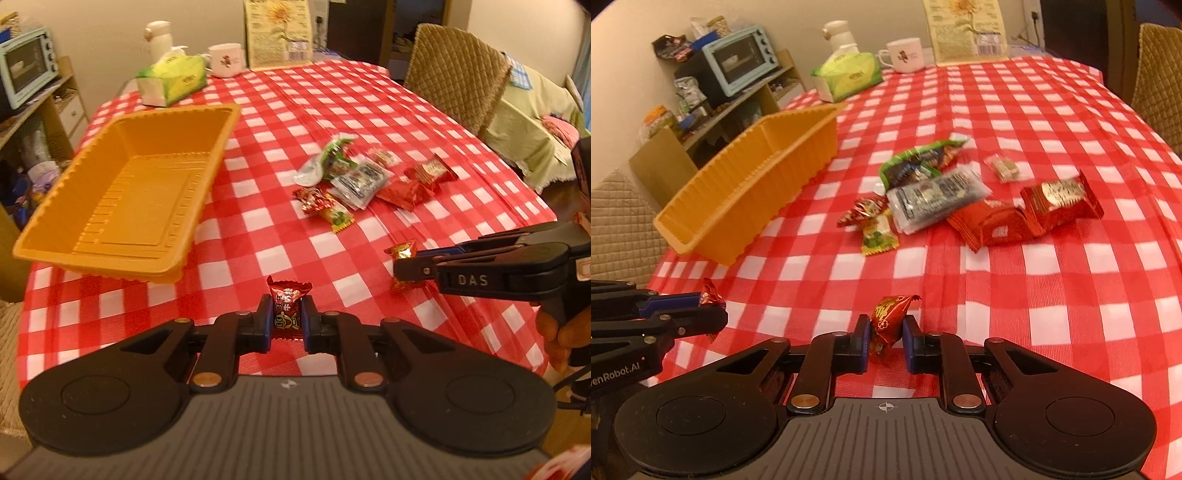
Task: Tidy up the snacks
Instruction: 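Carry both candies over the orange tray and open the left gripper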
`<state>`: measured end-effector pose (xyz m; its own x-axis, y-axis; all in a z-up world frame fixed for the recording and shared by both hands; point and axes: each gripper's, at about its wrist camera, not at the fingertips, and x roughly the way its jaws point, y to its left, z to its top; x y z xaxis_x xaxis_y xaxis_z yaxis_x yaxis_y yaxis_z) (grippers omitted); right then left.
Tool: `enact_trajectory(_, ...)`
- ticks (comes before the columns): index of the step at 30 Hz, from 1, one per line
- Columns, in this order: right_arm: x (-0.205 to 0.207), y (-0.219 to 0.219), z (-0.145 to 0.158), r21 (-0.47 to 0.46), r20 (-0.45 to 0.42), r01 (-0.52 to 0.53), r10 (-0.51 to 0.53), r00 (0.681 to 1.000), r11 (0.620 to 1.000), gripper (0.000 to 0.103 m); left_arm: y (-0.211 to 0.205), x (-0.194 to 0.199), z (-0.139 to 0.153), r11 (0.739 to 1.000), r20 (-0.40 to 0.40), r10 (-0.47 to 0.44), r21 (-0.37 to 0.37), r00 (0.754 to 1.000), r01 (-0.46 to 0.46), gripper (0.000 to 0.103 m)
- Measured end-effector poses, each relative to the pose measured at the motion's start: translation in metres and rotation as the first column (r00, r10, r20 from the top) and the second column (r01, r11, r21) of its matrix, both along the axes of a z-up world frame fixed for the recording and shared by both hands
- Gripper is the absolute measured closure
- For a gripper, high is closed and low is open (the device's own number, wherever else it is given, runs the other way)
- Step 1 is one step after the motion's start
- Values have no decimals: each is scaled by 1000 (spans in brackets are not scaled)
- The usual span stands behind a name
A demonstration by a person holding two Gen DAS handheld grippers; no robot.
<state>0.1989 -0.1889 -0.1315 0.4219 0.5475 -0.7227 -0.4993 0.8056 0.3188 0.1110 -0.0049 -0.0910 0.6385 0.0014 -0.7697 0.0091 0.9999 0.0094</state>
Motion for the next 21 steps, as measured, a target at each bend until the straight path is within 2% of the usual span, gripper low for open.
enact_trajectory(6, -5, 5, 23, 49, 9, -58, 57, 998, 997, 84, 9, -13, 21, 997, 36, 80, 6, 996, -80, 89)
enact_trajectory(11, -7, 25, 44, 95, 4, -98, 98, 995, 991, 84, 32, -13, 37, 992, 47, 127, 7, 991, -127, 89)
enact_trajectory(21, -2, 106, 78, 145, 33, -114, 110, 993, 983, 84, 118, 18, 58, 993, 74, 114, 24, 991, -116, 89)
